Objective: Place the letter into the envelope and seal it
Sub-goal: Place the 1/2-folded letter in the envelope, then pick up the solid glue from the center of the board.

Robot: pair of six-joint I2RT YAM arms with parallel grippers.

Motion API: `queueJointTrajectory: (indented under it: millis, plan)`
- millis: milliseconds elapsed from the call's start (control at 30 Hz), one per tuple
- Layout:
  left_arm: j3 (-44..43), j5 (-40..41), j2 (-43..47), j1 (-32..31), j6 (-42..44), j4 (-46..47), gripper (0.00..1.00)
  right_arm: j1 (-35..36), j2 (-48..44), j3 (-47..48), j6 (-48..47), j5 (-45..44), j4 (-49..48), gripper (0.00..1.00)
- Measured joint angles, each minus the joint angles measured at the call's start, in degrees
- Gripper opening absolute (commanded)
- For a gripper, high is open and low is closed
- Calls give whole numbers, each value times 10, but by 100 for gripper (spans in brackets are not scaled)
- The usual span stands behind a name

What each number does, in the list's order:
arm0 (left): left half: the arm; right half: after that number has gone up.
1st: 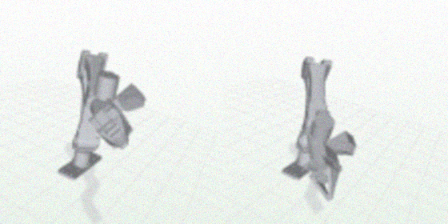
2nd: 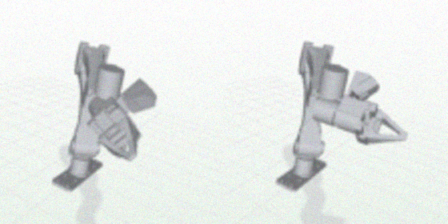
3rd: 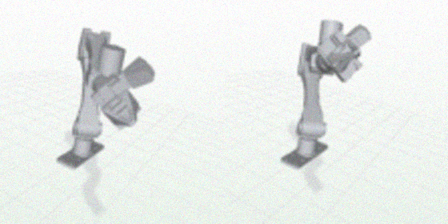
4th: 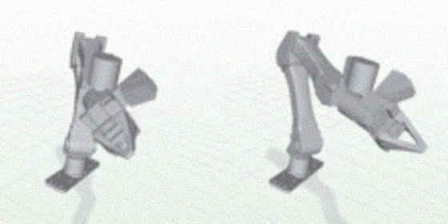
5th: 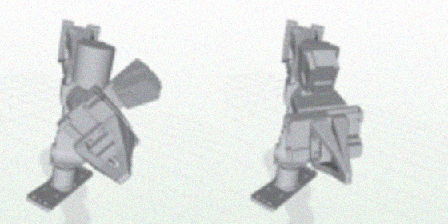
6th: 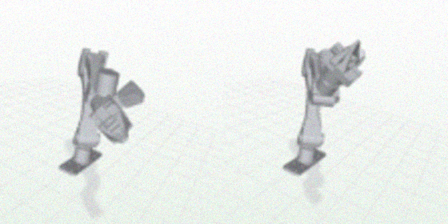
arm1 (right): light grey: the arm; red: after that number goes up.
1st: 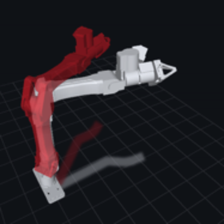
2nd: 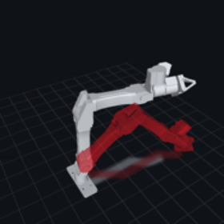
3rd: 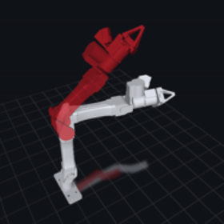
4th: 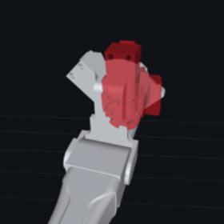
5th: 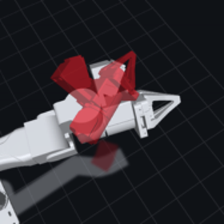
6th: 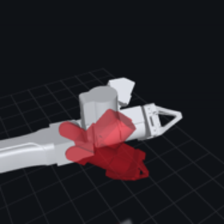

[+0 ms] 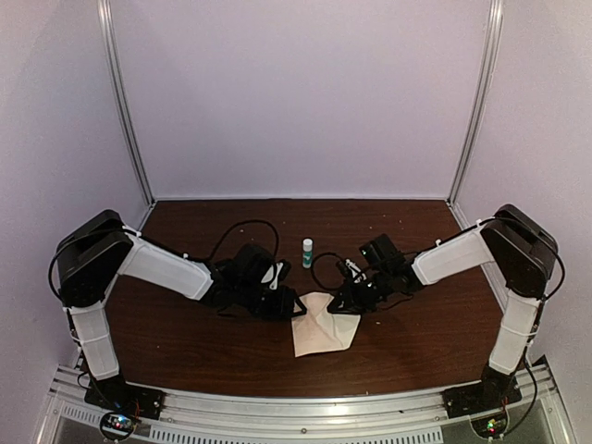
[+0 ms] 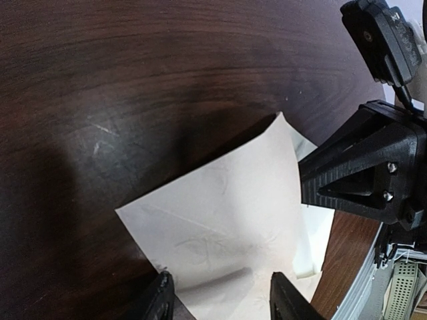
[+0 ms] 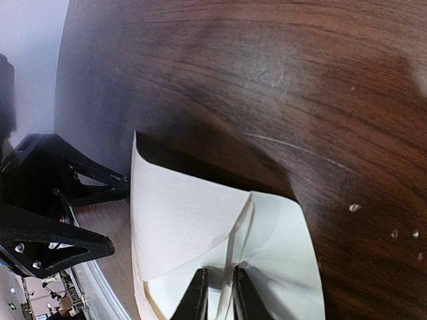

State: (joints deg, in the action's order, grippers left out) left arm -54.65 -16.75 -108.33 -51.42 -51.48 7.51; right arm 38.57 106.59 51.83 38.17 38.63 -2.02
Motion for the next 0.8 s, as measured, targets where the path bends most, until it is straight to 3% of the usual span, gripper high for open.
queueJointTrajectory:
  millis: [233,367,600,800]
  plan:
    - [0,11,1,0,0,-1,51,2,-3,1,6,-5,2,21]
    - [13,43,25,0,5,-14,58,2,-19,0,6,-22,14,28]
    - [33,123,167,14,35,-57,66,-4,-104,-8,-5,-57,43,52]
    - [33,141,245,80,69,-101,73,-10,-176,-8,-28,-104,87,68]
